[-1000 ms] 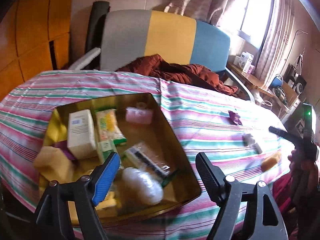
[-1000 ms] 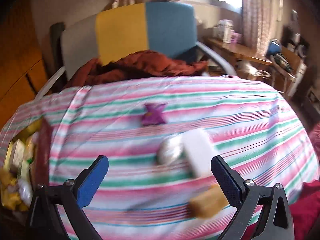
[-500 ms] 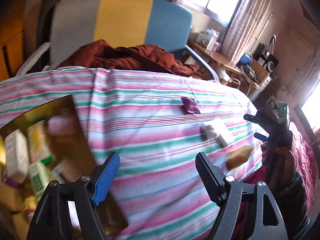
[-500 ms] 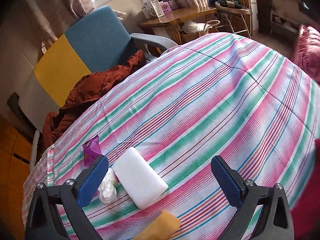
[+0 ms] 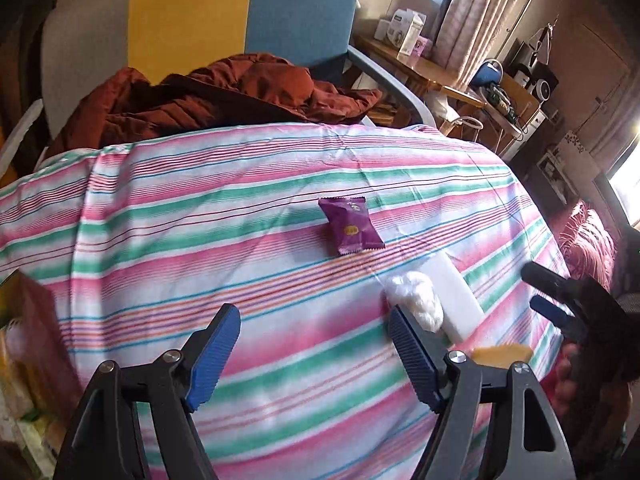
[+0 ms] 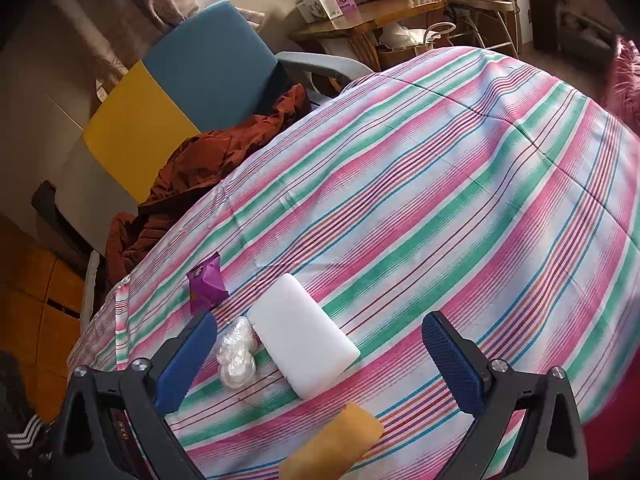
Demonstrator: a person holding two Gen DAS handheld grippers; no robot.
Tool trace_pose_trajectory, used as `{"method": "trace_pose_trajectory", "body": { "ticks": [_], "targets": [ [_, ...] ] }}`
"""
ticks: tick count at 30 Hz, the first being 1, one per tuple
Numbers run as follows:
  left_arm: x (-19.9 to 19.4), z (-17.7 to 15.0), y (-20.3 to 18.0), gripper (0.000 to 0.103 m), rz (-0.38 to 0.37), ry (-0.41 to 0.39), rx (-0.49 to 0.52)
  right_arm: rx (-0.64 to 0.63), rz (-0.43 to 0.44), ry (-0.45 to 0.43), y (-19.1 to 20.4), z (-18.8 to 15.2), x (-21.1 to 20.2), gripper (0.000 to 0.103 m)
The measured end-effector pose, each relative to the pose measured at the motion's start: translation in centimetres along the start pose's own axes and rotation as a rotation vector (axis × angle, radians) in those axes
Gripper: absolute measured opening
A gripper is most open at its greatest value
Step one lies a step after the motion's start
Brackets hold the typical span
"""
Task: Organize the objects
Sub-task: 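Move both grippers toward the white foam block and purple packet, then grasp the purple snack packet with the left gripper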
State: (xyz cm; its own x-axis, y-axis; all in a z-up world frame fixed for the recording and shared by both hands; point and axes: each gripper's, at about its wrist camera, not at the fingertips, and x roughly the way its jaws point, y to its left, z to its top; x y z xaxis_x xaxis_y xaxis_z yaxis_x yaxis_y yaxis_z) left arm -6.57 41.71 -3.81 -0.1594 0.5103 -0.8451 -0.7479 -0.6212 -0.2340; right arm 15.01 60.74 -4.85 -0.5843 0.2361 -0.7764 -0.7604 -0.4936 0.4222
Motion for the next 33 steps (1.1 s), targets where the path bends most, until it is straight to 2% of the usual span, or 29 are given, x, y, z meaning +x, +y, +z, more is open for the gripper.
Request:
{"method": "trace_pose_trajectory", "body": {
  "ticks": [7,15,17,18,19,20,22,28,33],
  "targets": [
    [5.6,3.6,-1.6,0.077,0.013,0.041,0.012,-0.017,0.037,0.018,0.5,-0.1,-0.1,0.103],
    [11.7,7.2,-4.3,0.077,0.068,0.071,0.058,-0.077,0.068,0.004,1.6,-0.3,-0.4,0.103],
    [13.1,7.4,-4.3,0.073,0.080,0.095,0.046,-0.095,0.066,-0.002,1.9,-0.3,-0.4,0.103],
    [13.8,7.3,-4.1,0.061,0.095,0.114,0.041,-0.103,0.065,-0.002,2.0,-0.3,-0.4,0.103],
    [13.8,7.2,-4.0,0.052,0.123,0.093,0.054,-0.113,0.068,0.001,2.2,-0.3,-0.4,0.103],
    [13.5,6.9,-4.1,0.047,0.147,0.077,0.080,-0.121,0.068,0.001,2.3,-0.4,-0.4,0.103],
    [13.1,6.0,-3.9,0.042,0.148,0.076,0.114,-0.138,0.062,0.000,2.5,-0.4,-0.4,0.103],
    [11.2,3.2,-2.4,0.040,0.137,0.081,0.114,-0.171,0.023,-0.013,2.7,-0.5,-0.2,0.102],
    [8.6,-0.6,-1.1,0.040,0.139,0.072,0.091,-0.139,-0.015,-0.023,1.7,-0.1,-0.2,0.102]
  ]
}}
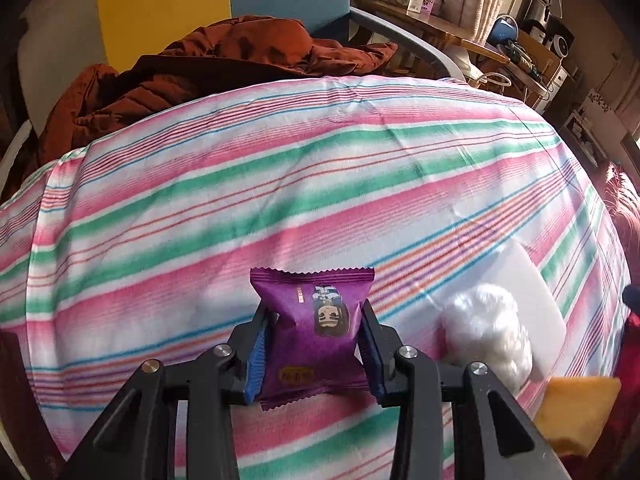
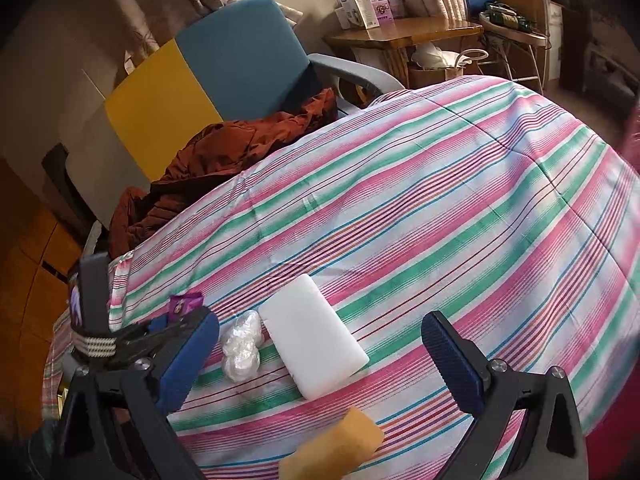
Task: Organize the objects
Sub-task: 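Grasp the purple snack packet with the left gripper, then grasp the white foam block with the right gripper while the left gripper holds the purple packet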
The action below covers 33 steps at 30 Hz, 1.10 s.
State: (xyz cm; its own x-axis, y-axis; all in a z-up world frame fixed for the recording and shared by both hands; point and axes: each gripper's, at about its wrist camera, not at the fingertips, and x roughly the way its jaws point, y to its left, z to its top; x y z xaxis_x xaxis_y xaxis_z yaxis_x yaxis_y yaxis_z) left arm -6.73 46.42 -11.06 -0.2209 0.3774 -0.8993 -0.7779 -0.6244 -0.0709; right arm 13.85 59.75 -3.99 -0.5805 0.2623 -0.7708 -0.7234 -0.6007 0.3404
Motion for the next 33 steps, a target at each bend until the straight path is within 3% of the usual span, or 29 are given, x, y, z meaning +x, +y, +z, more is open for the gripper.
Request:
{"method": "trace_pose_trajectory", "body": {
  "ticks": [4,8,13,21,27,33],
  "targets": [
    [-1.9,-3.4,0.7,0.040,0.001,-0.002,-0.018,0.063,-0.021,-0.012,-1.5,0.5,-0.1,0.102],
    [-3.8,-7.5,0.3,0.040,0.048,-0.037,0.041,0.084,-0.060,0.001,-2.3,0.9,0.5,0.100],
    [-5.4,-10.4,0.4,0.040,0.026,-0.080,0.043,-0.055,-0.134,0.099,-0.4,0.2,3.0,0.096],
    [-5.8,-11.0,0.9,0.041,-0.020,-0.122,0.050,-0.310,-0.199,0.245,3.2,-2.3,6.4,0.092],
    [-5.7,-11.2,1.2,0.041,-0.037,-0.134,0.031,-0.363,-0.273,0.259,3.4,-2.5,7.7,0.093],
    [-5.7,-11.4,1.3,0.041,-0.039,-0.149,0.025,-0.411,-0.280,0.249,4.0,-2.6,8.1,0.095]
  ]
}}
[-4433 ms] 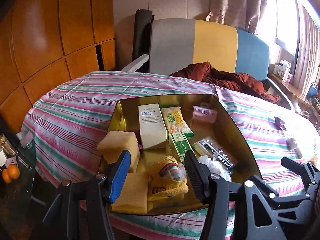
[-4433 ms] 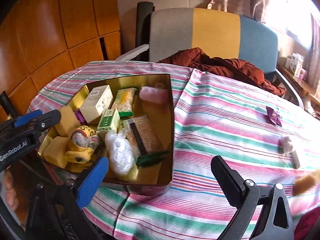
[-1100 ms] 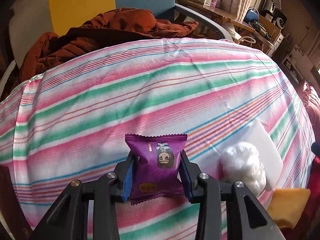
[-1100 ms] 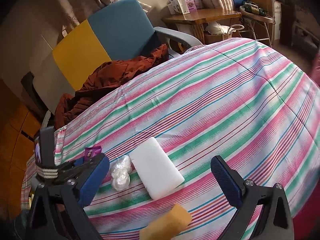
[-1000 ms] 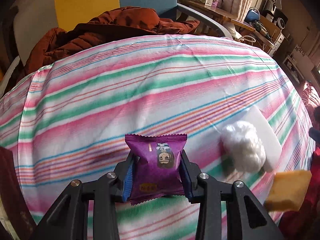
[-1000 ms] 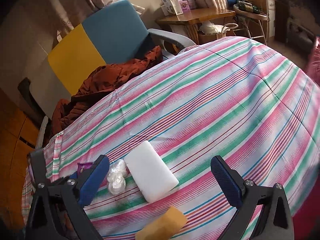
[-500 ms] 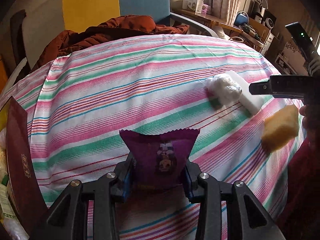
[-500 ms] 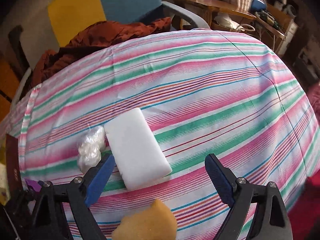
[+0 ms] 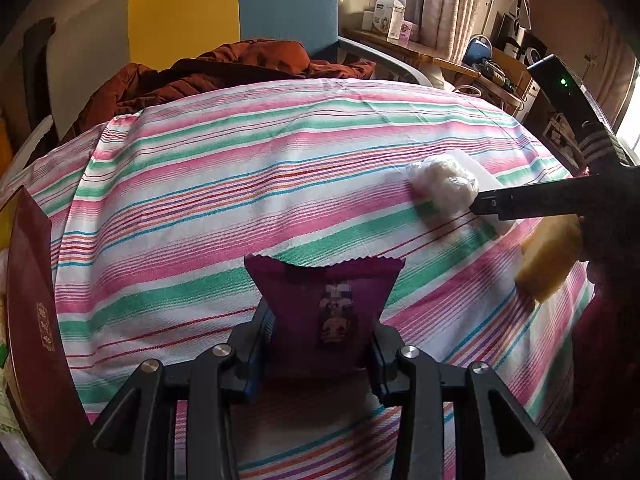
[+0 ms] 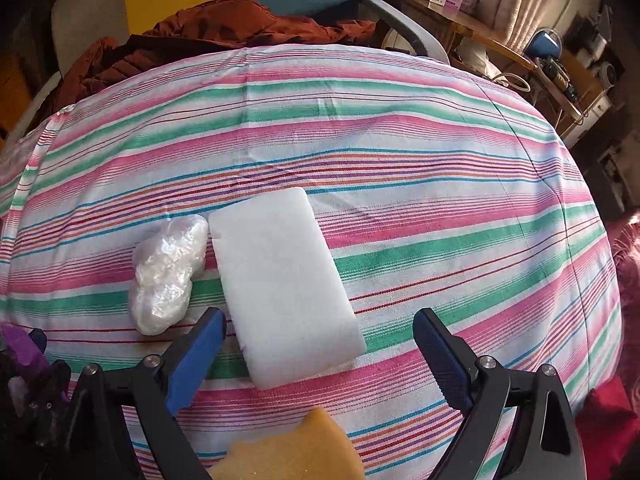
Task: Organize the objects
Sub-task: 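Grasp the white foam block with the right gripper while the left gripper holds the purple packet, then carry the purple packet and white foam block into the gold tray and release them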
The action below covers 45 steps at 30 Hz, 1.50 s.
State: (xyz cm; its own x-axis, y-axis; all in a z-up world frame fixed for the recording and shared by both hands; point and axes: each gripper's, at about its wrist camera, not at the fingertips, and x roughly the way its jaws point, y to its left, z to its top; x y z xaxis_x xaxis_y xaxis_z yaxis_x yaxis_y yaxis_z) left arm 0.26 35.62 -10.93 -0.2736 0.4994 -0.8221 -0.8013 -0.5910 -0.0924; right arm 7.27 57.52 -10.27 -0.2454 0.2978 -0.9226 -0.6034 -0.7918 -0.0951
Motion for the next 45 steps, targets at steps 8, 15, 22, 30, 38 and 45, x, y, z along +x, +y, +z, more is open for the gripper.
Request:
{"method": "trace_pose_trajectory", "body": {
  "ticks": [8,15,22,30,38,45],
  "targets": [
    [-0.2,-0.3,0.2,0.041,-0.008,-0.002,-0.003,-0.055,0.056,-0.006,0.7,0.1,0.2,0.059],
    [-0.8,-0.9,0.1,0.040,-0.005,0.002,0.010,0.032,0.110,-0.127,-0.7,0.5,-2.7,0.059],
    [-1.8,-1.4,0.2,0.039,0.006,0.008,-0.021,0.053,0.289,-0.262,0.2,0.5,-6.2,0.060],
    [-6.7,-0.9,-0.5,0.038,0.043,-0.082,0.002,-0.101,0.350,-0.319,3.7,-0.4,-7.9,0.060],
    [-11.6,-0.7,0.4,0.039,0.081,-0.159,-0.007,-0.107,0.334,-0.308,4.0,-0.9,-7.8,0.060],
    [-14.5,-1.7,2.6,0.039,0.113,-0.194,-0.048,-0.124,0.324,-0.280,5.0,-1.5,-7.9,0.060]
  ]
}}
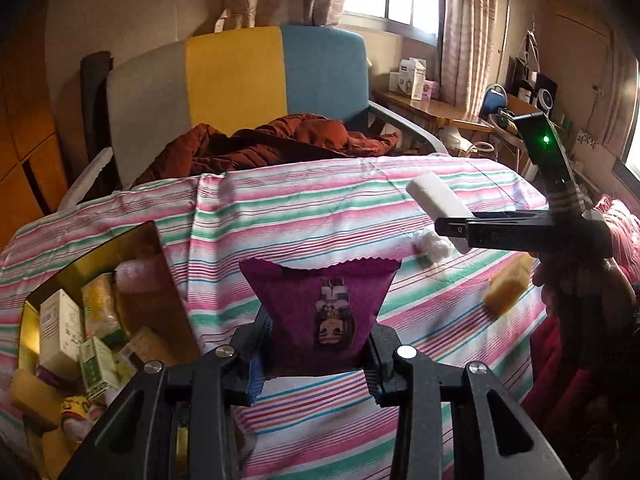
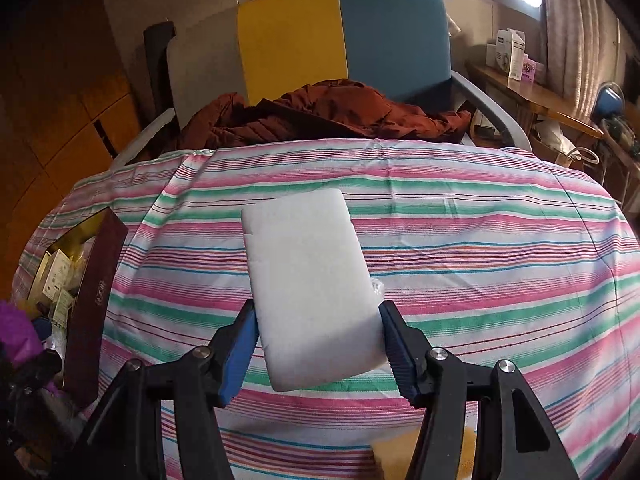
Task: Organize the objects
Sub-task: 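Carry the purple packet and white foam block into the gold tray and release them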
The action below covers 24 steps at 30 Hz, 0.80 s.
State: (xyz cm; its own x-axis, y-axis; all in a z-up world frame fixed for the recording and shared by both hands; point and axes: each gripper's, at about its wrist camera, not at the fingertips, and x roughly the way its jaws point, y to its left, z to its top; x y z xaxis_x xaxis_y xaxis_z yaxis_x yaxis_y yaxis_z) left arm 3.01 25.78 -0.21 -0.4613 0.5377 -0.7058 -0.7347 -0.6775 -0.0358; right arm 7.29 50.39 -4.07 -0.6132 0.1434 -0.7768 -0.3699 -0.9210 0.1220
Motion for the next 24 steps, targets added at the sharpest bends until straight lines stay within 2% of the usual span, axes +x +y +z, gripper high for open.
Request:
{"method": "trace_pose_trajectory", "body": {
  "ticks": [9,18,24],
  "targets": [
    [-1.9,-0.9,3.2,0.039,0.020,-0.030,-0.067,-0.015,-0.005,0.038,4.3,-0.5,-0.4,0.060],
    [-3.5,-2.1,7.2,0.039,0.016,-0.048,-0.165,-0.084,0.091,0.041,11.8,-1.0,-1.0,0.060],
    [-6.8,-3.5,13.1,0.039,0.050,-0.082,-0.298,-0.121,0.182,0.038,17.1,-1.8,-1.7,0.061]
  ]
}}
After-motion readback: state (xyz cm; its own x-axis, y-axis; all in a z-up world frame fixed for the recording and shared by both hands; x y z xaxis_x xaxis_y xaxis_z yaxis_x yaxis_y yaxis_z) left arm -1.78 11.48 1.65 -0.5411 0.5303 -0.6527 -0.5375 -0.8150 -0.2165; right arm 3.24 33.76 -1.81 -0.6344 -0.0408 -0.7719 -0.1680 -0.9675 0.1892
